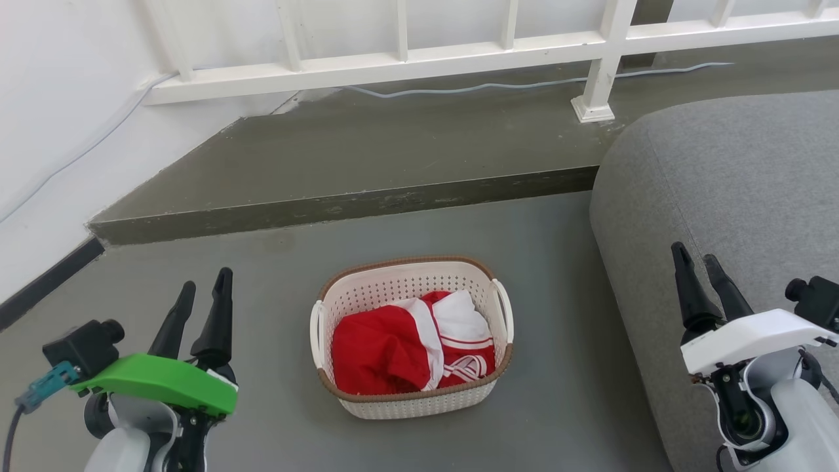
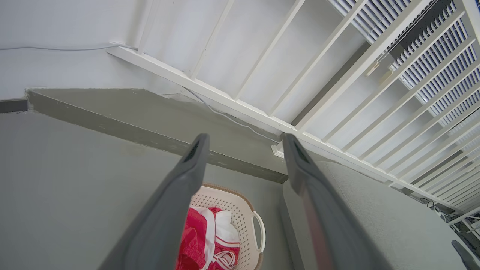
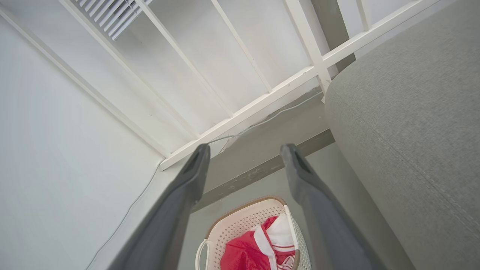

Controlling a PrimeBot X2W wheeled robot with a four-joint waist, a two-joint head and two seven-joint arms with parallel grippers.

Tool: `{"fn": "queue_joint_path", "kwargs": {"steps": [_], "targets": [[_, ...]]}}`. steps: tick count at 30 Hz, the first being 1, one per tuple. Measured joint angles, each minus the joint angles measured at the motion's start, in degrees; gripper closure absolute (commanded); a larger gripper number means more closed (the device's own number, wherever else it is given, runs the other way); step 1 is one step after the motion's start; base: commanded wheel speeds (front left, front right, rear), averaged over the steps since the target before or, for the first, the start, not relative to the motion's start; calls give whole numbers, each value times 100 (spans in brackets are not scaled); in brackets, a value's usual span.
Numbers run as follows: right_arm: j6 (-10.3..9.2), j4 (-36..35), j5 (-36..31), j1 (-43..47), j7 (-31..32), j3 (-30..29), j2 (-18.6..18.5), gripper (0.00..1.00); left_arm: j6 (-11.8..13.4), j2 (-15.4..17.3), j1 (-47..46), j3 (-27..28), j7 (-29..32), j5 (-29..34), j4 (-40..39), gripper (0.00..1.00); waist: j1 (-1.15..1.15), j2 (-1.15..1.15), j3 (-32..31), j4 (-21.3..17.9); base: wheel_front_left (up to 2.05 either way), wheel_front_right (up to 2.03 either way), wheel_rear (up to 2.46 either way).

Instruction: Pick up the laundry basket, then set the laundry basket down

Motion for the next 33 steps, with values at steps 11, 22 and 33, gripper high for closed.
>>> {"fn": "queue_joint_path", "kwargs": {"steps": [11,22,33], "targets": [[-211,-56,-948,-3,-174,275,-57,0,358,91,-2,-314,-192,991,-122,0,0,0,9,20,0,0,0],[-374,-45,-1713,-2,-347,511,-74,0,568,76,3,-492,-352,1656,-153,0,0,0,22,38,0,0,0],[-504,32,-2381,6,-537,682,-60,0,753,60,29,-599,-545,2362,-169,0,0,0,50,36,0,0,0]]}}
